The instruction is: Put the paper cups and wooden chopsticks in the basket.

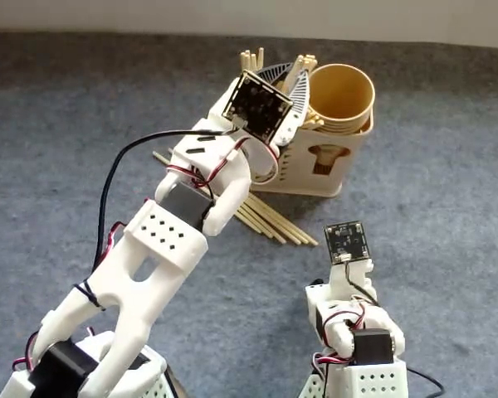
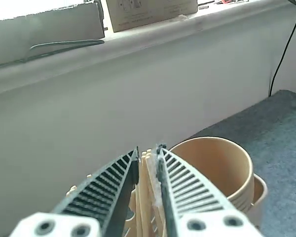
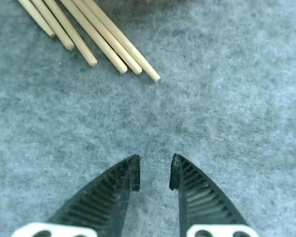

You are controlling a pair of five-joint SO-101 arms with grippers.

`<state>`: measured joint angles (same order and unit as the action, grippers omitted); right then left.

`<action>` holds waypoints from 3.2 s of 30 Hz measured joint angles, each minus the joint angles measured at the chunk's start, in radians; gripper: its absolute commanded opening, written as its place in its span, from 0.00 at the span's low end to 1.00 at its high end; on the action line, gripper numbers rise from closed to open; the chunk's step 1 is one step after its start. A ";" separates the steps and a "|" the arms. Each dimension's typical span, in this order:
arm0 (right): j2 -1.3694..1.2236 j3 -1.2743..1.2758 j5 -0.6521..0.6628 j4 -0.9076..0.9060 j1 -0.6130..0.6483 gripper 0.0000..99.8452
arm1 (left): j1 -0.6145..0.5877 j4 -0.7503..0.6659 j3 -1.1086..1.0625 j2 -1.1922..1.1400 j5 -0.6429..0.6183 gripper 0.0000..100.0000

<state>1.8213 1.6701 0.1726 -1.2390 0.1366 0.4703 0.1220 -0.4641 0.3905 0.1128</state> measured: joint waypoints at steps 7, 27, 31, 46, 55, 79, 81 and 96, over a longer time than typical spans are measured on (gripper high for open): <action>0.000 0.000 0.000 0.000 0.000 0.12 | -0.002 0.054 0.023 0.000 0.000 0.08; 0.000 0.000 0.000 0.000 0.000 0.12 | -0.031 0.322 0.173 0.203 0.000 0.08; 0.000 0.000 0.000 0.000 0.000 0.12 | -0.031 0.322 0.173 0.203 0.000 0.08; 0.000 0.000 0.000 0.000 0.000 0.12 | -0.269 0.764 0.219 0.402 -0.137 0.08; 0.000 0.000 0.000 0.000 0.000 0.12 | -0.479 0.947 0.207 0.488 -0.137 0.08; 0.000 0.000 0.000 0.000 0.000 0.12 | -0.589 0.760 -0.660 1.208 -0.137 0.18; 0.000 0.000 0.000 0.000 0.000 0.12 | -0.608 0.752 -0.721 1.254 -0.137 0.19; 0.000 0.000 0.000 0.000 0.000 0.12 | -0.767 0.740 -1.079 1.430 -0.137 0.19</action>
<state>1.8213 1.6701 0.1726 -1.2390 0.1366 -0.2969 0.8615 -1.5428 1.8205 -0.0238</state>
